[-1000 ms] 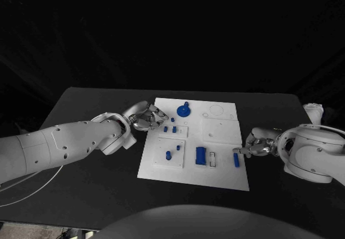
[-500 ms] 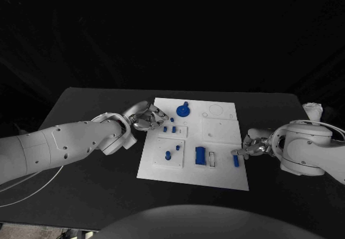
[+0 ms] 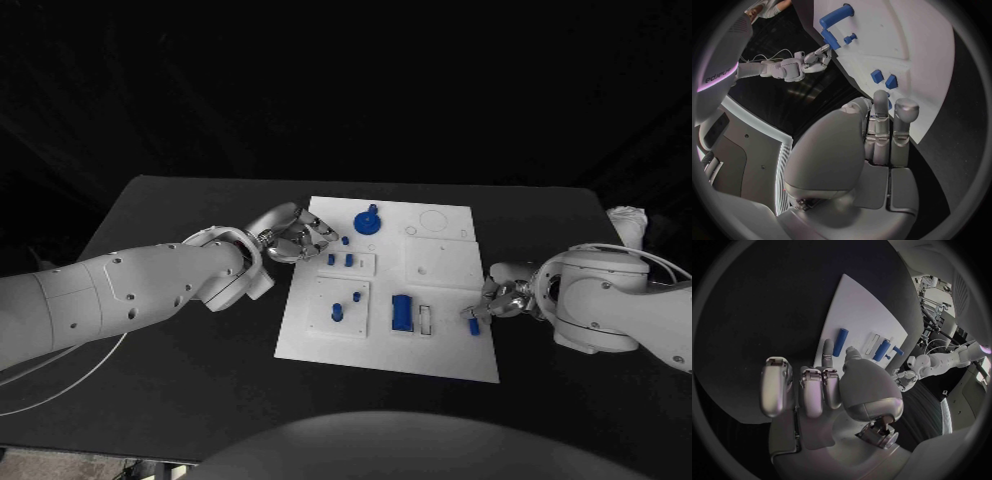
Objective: Assemble the parts on the task board
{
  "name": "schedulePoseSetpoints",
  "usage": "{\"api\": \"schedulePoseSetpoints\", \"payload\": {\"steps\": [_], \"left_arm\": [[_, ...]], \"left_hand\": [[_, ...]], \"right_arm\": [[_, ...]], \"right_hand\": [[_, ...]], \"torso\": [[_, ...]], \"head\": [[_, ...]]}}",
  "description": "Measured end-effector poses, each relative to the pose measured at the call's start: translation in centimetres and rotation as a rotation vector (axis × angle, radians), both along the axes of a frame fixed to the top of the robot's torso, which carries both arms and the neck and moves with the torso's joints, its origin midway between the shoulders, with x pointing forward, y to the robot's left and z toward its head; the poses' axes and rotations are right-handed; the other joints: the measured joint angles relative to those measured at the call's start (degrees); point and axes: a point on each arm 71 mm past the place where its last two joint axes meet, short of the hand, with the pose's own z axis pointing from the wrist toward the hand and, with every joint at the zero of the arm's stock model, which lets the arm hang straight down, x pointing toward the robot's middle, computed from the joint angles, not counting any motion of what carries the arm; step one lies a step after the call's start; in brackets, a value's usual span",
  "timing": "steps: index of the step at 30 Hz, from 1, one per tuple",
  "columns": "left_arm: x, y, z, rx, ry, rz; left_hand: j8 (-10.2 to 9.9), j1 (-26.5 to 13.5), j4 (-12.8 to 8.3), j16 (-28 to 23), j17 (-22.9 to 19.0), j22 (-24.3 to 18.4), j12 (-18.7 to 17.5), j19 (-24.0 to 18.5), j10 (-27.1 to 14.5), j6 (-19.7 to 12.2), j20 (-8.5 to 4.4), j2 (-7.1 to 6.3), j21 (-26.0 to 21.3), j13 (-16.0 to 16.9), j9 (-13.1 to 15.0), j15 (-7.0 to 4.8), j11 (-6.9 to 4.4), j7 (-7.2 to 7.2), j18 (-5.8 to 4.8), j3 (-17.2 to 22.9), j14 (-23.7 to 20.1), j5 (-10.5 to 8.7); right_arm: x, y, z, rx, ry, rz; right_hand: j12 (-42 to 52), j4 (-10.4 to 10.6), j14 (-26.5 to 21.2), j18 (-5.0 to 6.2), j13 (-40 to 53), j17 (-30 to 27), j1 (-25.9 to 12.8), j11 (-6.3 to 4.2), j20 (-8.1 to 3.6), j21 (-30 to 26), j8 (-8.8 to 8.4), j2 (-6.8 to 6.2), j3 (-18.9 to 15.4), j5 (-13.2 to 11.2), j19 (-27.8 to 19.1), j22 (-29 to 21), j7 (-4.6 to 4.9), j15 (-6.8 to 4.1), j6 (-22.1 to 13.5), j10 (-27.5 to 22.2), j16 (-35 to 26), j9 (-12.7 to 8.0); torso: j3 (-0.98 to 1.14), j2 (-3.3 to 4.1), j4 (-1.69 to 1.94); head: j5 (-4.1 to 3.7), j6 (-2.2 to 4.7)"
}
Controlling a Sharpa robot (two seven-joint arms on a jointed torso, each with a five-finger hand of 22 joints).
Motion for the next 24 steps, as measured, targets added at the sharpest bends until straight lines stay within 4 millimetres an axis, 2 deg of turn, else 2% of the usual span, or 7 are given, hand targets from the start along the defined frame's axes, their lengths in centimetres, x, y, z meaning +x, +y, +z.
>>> {"api": "schedulePoseSetpoints", "payload": {"steps": [8,11,17,21,24], "left_arm": [[-0.03,0.13,0.01,0.000,0.000,0.002],[-0.03,0.12,0.01,0.000,0.000,0.002],[-0.04,0.03,0.02,-0.001,0.000,0.000],[-0.05,0.02,0.02,-0.001,0.000,0.000],[-0.05,0.04,0.02,-0.001,0.000,0.001]], "left_hand": [[0.00,0.00,0.00,0.00,0.00,0.00,0.00,0.00,0.00,0.00,0.00,0.00,0.00,0.00,0.05,0.00,0.00,0.00,0.00,0.00,0.00,0.00],[0.00,0.00,0.00,0.00,0.00,0.00,0.00,0.00,0.00,0.00,0.00,0.00,0.00,0.00,0.04,0.00,0.00,0.00,0.00,0.00,0.00,0.00],[0.00,0.00,0.00,0.00,0.00,0.00,0.00,0.00,0.00,0.00,0.00,0.00,0.00,0.00,0.04,0.00,0.00,0.00,0.01,0.00,0.00,0.00],[0.00,0.00,0.00,0.00,0.00,0.00,0.00,0.00,0.00,0.00,0.00,0.00,0.00,0.00,0.04,0.00,0.00,0.00,0.00,0.00,0.00,0.00],[0.00,0.00,0.00,0.00,0.01,0.00,0.00,0.00,0.00,0.00,0.00,0.00,0.00,0.00,0.04,0.00,0.00,0.00,0.00,0.00,0.00,0.00]], "right_arm": [[0.14,-0.11,-0.50,-0.003,0.016,-0.008],[0.25,-0.09,-0.55,-0.001,0.020,-0.012],[0.41,0.00,-0.65,0.008,0.031,-0.021],[0.47,0.02,-0.70,0.018,0.037,-0.030],[0.49,-0.03,-0.74,0.030,0.042,-0.040]], "right_hand": [[0.00,-1.70,0.01,0.20,0.00,0.00,2.30,0.22,0.64,-2.52,-4.34,-0.71,2.55,5.23,-0.64,0.00,0.39,0.42,0.06,-0.21,-0.46,-0.81],[0.00,-1.93,-0.20,0.19,-0.01,-0.01,2.93,0.68,0.43,-3.38,-6.37,-1.14,3.91,8.79,-0.84,0.00,0.65,0.62,0.61,-0.16,-0.66,-1.20],[0.00,-2.18,-0.17,0.20,-0.01,-0.01,3.99,1.06,0.65,-3.43,-6.62,-2.21,7.30,15.70,-0.62,-0.01,1.61,1.05,0.71,-0.17,-0.33,-1.17],[0.00,-2.84,-0.18,0.20,-0.01,-0.01,4.94,1.06,0.65,-3.76,-6.62,-3.20,10.44,23.08,-0.62,-0.01,1.73,1.05,1.38,-0.17,-0.33,-1.16],[0.00,-3.12,-0.18,0.20,-0.01,-0.02,4.91,1.07,0.65,-4.09,-6.85,-4.39,13.15,27.38,-0.62,0.03,1.68,1.05,2.05,-0.17,-0.63,-1.16]], "torso": [[0.01,-0.02,0.00],[0.01,-0.02,0.00],[0.01,0.02,-0.02],[0.01,0.02,-0.02],[0.01,0.02,-0.02]], "head": [[0.20,0.00],[0.18,0.00],[0.23,0.00],[0.32,0.00],[0.37,0.00]]}}
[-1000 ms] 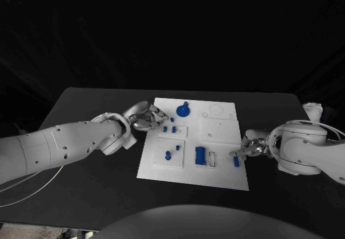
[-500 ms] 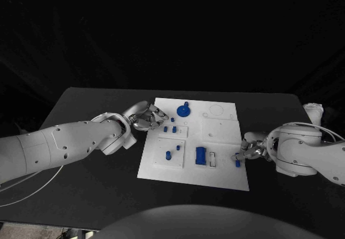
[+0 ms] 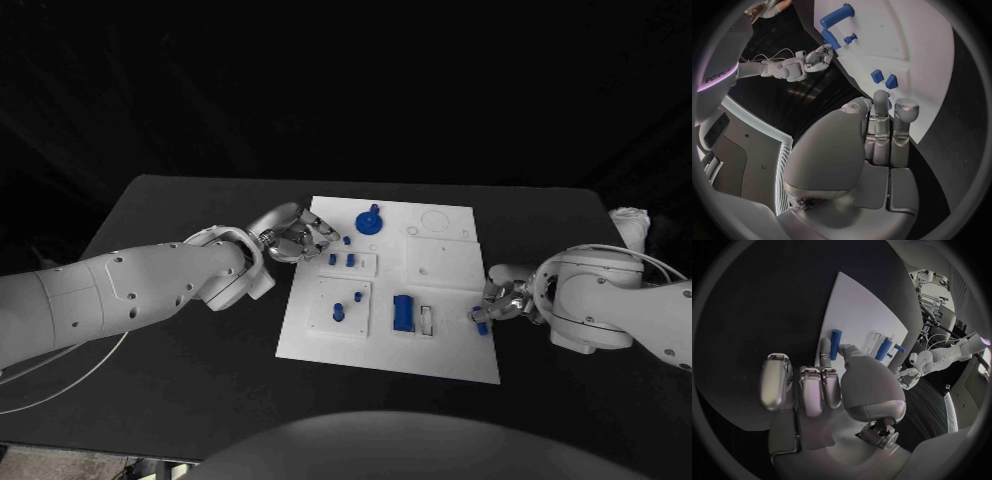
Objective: Assemble the parts on the task board
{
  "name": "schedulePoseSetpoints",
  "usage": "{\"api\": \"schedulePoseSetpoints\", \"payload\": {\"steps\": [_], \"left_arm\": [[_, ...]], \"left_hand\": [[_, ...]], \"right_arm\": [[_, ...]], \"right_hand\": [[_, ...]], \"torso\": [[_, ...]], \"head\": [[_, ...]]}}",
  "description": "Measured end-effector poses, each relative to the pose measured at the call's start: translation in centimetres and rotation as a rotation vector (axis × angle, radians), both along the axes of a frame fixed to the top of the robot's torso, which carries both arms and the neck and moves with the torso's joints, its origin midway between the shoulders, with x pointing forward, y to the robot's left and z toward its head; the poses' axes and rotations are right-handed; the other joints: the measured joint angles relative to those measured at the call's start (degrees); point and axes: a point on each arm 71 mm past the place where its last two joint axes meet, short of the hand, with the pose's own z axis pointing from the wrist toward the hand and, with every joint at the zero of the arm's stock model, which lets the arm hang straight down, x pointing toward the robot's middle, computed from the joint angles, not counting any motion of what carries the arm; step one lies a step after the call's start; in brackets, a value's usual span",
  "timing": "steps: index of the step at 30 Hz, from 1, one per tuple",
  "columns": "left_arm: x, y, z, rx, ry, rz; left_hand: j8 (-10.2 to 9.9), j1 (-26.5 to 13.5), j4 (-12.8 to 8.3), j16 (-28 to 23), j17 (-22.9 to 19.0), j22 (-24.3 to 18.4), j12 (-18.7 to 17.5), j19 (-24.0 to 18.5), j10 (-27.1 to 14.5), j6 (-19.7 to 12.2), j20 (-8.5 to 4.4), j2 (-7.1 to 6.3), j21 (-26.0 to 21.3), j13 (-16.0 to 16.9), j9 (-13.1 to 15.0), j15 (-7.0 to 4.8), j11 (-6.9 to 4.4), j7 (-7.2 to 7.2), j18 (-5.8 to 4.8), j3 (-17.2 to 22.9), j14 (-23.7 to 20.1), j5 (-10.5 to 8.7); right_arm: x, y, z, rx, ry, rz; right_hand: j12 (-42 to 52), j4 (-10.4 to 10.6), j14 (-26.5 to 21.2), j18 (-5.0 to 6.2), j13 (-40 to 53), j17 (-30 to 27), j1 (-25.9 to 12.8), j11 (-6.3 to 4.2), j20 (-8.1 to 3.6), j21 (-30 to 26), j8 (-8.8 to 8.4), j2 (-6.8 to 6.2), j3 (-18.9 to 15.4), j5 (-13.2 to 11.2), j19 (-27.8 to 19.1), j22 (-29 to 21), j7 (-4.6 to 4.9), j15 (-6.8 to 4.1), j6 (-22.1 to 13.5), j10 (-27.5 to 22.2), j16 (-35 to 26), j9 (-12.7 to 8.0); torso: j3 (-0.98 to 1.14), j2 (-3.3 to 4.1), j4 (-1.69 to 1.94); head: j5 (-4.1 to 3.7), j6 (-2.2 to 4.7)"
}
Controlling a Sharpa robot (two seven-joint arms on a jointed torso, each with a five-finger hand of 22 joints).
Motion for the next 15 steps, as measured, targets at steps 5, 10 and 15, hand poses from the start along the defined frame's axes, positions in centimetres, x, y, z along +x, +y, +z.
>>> {"api": "schedulePoseSetpoints", "payload": {"steps": [5,10,15], "left_arm": [[0.0,0.0,0.0,0.000,0.000,0.000],[0.0,0.0,0.0,0.001,0.000,0.001],[0.0,0.1,0.0,0.001,0.001,0.002]], "left_hand": [[0.00,0.00,0.00,0.00,0.00,0.00,0.00,0.00,0.00,0.00,0.00,0.00,0.00,0.00,0.00,0.00,0.00,0.00,0.00,0.00,0.00,0.00],[0.00,0.00,0.00,0.00,0.00,0.00,0.00,0.00,0.00,0.00,0.00,0.00,0.00,0.00,-0.01,0.00,0.00,0.00,0.00,0.00,0.00,0.00],[0.00,0.03,0.00,0.00,0.00,0.01,0.00,0.00,0.00,0.00,0.00,-0.03,0.00,0.00,-0.01,0.00,0.00,0.00,0.00,0.00,0.00,0.00]], "right_arm": [[-0.1,-0.4,-0.1,0.037,0.016,-0.044],[-0.4,-1.0,-0.1,0.090,0.041,-0.105],[-1.2,-1.2,-0.1,0.154,0.079,-0.162]], "right_hand": [[0.00,-0.09,0.00,0.00,0.00,0.00,-0.29,0.01,0.00,-0.45,-1.56,-1.37,3.06,2.12,0.00,0.01,-0.11,0.00,0.51,0.00,-0.03,0.00],[0.00,-0.50,0.00,0.00,0.00,-0.01,-0.65,0.02,0.20,-0.72,-5.09,-1.76,4.41,2.13,-0.21,0.00,0.18,-0.01,0.83,0.01,-0.03,0.00],[0.00,-0.98,-0.01,0.00,-0.01,-0.01,-0.88,0.02,0.20,-0.72,-8.77,-1.98,5.23,2.13,-0.20,0.00,0.07,-0.01,1.14,0.02,-0.28,-1.38]], "torso": [[0.00,-0.02,-0.02],[0.01,-0.02,-0.02],[0.01,-0.01,-0.03]], "head": [[0.08,0.00],[0.25,0.00],[0.31,0.00]]}}
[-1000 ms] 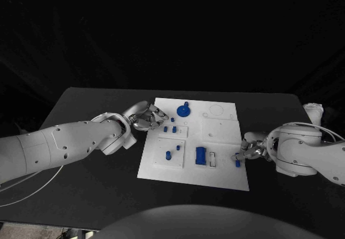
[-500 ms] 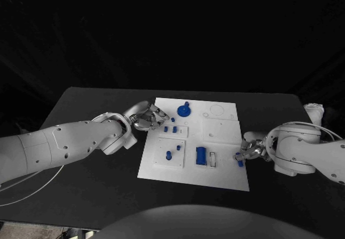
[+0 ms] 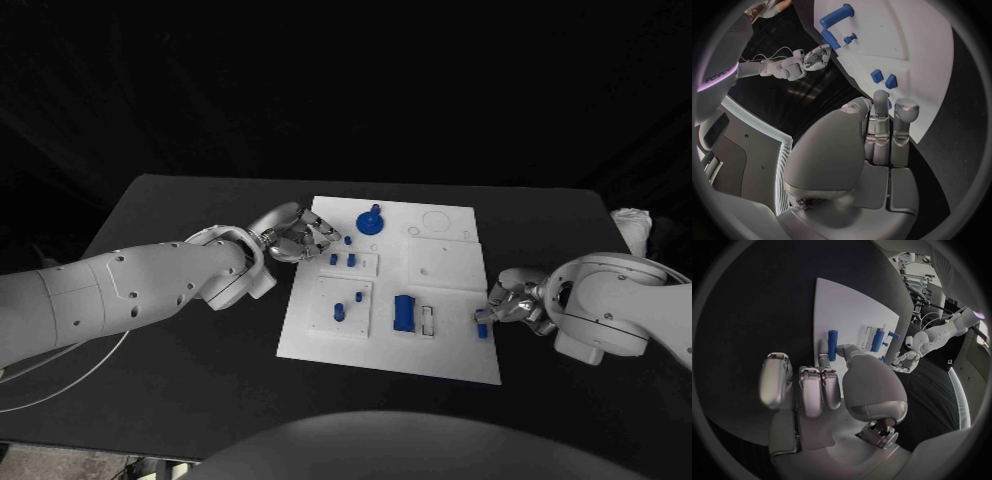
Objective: Assemble the parts on the task board
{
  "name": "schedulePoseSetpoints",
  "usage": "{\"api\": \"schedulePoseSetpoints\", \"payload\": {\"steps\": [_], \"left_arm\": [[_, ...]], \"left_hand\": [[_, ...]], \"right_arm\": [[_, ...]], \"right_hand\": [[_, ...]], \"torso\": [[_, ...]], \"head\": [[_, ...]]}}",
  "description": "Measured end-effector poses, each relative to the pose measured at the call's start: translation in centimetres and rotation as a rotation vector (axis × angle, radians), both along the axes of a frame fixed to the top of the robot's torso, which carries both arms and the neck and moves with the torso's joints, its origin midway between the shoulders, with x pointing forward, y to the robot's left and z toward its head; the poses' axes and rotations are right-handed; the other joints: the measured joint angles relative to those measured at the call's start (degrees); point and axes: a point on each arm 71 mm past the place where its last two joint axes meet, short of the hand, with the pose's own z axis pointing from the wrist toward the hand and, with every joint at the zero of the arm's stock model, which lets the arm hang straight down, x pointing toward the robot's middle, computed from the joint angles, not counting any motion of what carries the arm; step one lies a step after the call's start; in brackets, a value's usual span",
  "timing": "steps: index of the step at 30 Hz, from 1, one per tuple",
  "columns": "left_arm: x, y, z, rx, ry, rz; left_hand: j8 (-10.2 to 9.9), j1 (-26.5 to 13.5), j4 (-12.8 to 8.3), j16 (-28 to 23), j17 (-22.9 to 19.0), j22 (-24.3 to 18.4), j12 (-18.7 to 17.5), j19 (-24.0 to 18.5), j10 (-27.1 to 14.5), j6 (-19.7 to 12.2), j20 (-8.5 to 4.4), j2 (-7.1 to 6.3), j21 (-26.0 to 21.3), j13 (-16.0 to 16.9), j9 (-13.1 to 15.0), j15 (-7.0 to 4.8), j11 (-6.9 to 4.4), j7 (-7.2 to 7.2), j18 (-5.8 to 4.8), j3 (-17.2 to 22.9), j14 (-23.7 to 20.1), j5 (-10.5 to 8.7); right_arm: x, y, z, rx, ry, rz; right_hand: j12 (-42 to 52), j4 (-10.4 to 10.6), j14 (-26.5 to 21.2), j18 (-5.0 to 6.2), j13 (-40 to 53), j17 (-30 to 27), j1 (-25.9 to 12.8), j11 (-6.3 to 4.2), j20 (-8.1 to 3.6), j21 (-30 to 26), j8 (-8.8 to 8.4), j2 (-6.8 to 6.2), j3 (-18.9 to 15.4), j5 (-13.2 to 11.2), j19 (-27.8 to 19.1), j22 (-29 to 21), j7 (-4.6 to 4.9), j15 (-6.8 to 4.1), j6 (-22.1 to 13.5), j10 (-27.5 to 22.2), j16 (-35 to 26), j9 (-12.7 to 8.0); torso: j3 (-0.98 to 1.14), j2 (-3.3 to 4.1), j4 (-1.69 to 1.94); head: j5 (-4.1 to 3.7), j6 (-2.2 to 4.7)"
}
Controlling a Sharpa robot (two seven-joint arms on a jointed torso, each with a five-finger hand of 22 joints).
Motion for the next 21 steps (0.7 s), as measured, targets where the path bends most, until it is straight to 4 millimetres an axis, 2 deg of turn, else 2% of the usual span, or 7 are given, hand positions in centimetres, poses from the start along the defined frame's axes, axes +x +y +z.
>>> {"api": "schedulePoseSetpoints", "payload": {"steps": [1,3,11,21], "left_arm": [[0.0,0.0,0.0,0.000,0.000,0.000],[0.0,0.0,0.0,0.000,0.000,0.000],[0.0,-0.1,0.0,0.000,0.000,0.000],[0.1,-0.1,0.0,0.002,0.001,0.001]], "left_hand": [[0.00,0.20,0.00,0.00,0.00,0.01,0.00,0.00,0.00,0.00,0.00,-0.20,0.00,0.00,0.00,0.00,0.00,0.00,0.00,0.00,0.00,0.00],[0.00,0.20,0.00,0.00,0.00,0.04,0.00,0.00,0.00,0.00,0.00,-0.20,0.00,0.00,0.00,0.00,0.00,0.00,0.00,0.00,0.00,0.00],[0.00,0.20,0.00,0.00,0.00,0.04,0.00,0.00,0.00,0.00,0.00,-0.20,0.00,0.00,0.00,0.00,0.00,0.00,0.00,0.00,0.00,0.00],[0.00,0.20,0.00,0.00,0.00,0.03,0.00,0.00,0.00,0.00,0.00,-0.20,0.00,0.00,-0.01,0.00,0.00,0.00,0.00,0.00,0.00,0.00]], "right_arm": [[-0.1,0.0,0.0,0.010,0.005,-0.007],[-0.4,0.0,0.1,0.026,0.015,-0.019],[-0.5,0.8,1.3,0.078,0.016,-0.035],[-0.4,2.7,1.5,0.114,0.028,-0.019]], "right_hand": [[0.00,-0.07,0.00,0.00,0.00,0.00,-0.18,0.00,0.00,-0.24,-0.09,-0.18,0.07,0.00,0.00,0.00,0.00,0.00,0.00,0.00,0.00,-2.03],[0.00,-0.21,0.00,-0.01,0.00,0.00,-0.22,0.00,0.00,-0.28,-0.19,-0.22,0.21,0.00,0.00,0.00,0.08,0.00,-0.08,0.00,0.00,-3.43],[0.00,-0.27,0.00,0.00,0.00,0.00,-0.68,0.00,0.00,-0.61,0.20,-0.67,1.06,-0.41,0.00,-0.01,0.00,0.00,0.00,0.00,0.00,-2.81],[0.00,-0.20,-0.01,0.00,0.00,-0.01,-0.92,0.00,0.00,-0.86,0.20,-0.89,1.77,-1.27,0.00,-0.01,0.01,-0.01,0.00,0.00,-0.21,-2.62]], "torso": [[0.00,0.00,0.00],[0.00,0.00,0.00],[-0.02,-0.01,0.02],[-0.02,-0.01,0.05]], "head": [[0.01,0.00],[0.01,0.00],[-0.21,0.00],[-0.16,0.00]]}}
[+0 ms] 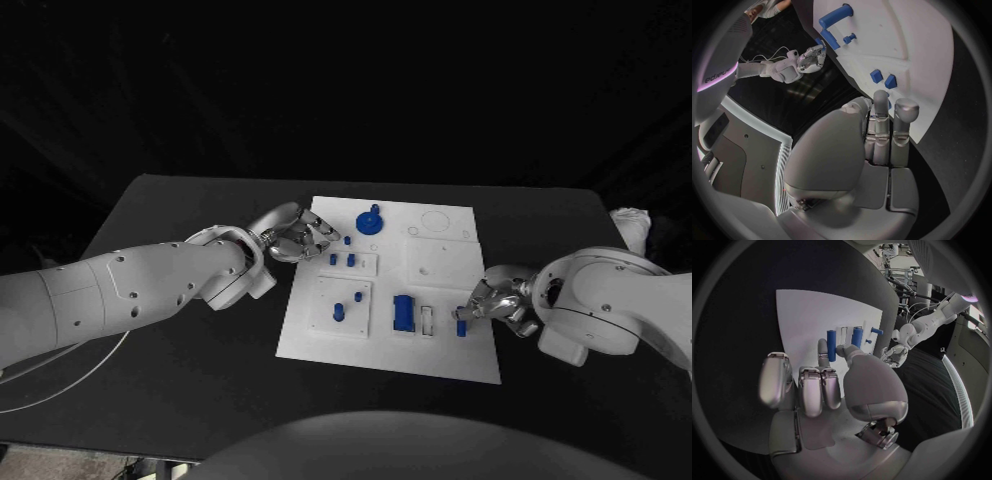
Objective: Assemble the parts on the task board
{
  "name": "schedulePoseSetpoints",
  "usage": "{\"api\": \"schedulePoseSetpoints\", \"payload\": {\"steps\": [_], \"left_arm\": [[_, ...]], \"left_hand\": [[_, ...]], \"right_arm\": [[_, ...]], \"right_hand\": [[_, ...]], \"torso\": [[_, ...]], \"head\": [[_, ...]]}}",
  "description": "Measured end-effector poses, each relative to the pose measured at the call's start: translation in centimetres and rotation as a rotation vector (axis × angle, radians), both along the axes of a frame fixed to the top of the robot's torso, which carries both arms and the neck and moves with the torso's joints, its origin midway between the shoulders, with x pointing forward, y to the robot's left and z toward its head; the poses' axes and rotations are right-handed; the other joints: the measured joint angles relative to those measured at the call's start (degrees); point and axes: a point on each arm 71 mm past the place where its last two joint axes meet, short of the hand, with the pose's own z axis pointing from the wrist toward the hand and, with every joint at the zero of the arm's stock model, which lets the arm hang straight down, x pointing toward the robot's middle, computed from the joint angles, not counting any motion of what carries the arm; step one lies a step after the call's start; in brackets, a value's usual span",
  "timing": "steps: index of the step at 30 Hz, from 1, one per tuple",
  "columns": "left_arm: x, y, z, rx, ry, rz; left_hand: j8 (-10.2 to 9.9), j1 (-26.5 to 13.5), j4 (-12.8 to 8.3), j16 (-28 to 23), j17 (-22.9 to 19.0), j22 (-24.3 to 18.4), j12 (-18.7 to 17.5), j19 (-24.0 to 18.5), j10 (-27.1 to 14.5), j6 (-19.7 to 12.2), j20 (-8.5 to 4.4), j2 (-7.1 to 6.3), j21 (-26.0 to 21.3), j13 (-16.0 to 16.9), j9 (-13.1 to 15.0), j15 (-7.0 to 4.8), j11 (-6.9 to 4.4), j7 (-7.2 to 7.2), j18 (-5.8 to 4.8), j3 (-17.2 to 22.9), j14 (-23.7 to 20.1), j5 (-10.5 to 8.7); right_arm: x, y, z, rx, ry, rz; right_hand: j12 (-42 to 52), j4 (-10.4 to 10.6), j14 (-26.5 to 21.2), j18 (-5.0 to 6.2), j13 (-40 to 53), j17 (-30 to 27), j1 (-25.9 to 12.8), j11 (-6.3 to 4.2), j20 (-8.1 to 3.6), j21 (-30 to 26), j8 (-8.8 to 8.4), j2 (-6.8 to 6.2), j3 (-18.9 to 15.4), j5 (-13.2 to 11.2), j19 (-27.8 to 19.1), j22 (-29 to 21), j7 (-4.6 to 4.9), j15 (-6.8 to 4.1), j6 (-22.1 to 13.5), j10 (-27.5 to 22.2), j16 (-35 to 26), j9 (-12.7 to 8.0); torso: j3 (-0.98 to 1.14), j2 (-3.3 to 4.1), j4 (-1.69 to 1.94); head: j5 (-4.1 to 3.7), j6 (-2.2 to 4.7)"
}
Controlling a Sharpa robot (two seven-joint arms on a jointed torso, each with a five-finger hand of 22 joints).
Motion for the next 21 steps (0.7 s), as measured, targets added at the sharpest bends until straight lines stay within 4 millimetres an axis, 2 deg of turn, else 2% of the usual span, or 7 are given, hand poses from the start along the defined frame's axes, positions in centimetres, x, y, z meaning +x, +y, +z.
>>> {"api": "schedulePoseSetpoints", "payload": {"steps": [3,5,8,21], "left_arm": [[0.0,0.0,0.0,0.000,0.000,0.000],[0.0,-0.1,0.0,0.000,0.001,-0.001],[0.0,-0.1,0.0,0.000,0.001,-0.001],[0.0,-0.1,0.0,0.000,0.002,-0.001]], "left_hand": [[0.00,0.00,0.00,0.00,0.00,0.00,0.00,0.00,0.00,0.00,0.00,0.00,0.00,0.00,0.00,0.00,0.00,0.00,0.00,0.00,0.00,0.00],[0.00,0.00,0.00,0.00,0.00,0.00,0.00,0.00,0.00,0.00,0.00,0.00,0.00,0.00,0.00,0.00,0.00,0.00,0.00,0.00,0.00,0.00],[0.00,0.00,0.00,0.00,0.00,-0.01,0.00,0.00,0.00,0.00,0.00,0.00,0.00,0.00,0.00,0.00,0.00,0.00,0.00,0.00,0.00,0.00],[0.00,0.00,0.00,0.00,0.00,-0.01,0.00,0.00,0.00,0.00,0.00,0.00,0.00,0.00,0.00,0.00,0.00,0.00,0.00,0.00,0.00,0.00]], "right_arm": [[0.2,0.7,-0.1,0.008,0.004,0.006],[0.4,1.2,-0.1,0.012,0.006,0.013],[0.6,2.0,-0.3,0.018,0.010,0.023],[1.4,3.6,-0.6,0.032,0.021,0.037]], "right_hand": [[0.00,-0.09,0.00,0.00,0.00,0.00,0.00,0.00,0.00,0.00,0.00,0.00,0.09,-0.01,0.00,0.00,0.00,0.00,0.00,0.00,0.00,0.00],[0.00,-0.09,0.00,0.89,0.00,0.00,-0.30,0.00,0.00,-0.20,0.00,-0.29,0.42,-0.44,0.00,0.00,0.01,0.00,0.00,0.00,0.00,0.11],[0.00,-0.01,0.00,0.91,0.00,0.00,-0.30,0.00,0.00,-0.25,0.00,-0.29,0.63,-1.21,0.00,-0.01,0.01,0.00,0.00,0.00,0.00,0.26],[0.00,-0.17,0.00,0.91,0.00,0.01,-0.60,0.00,0.20,-0.86,-0.24,-0.58,1.12,-1.90,-0.20,-0.01,0.13,-0.01,0.06,0.00,-0.22,0.49]], "torso": [[0.00,-0.01,-0.01],[0.00,-0.01,-0.01],[-0.01,-0.01,-0.02],[0.00,0.01,0.00]], "head": [[-0.03,0.00],[-0.07,0.00],[-0.15,0.00],[-0.19,0.00]]}}
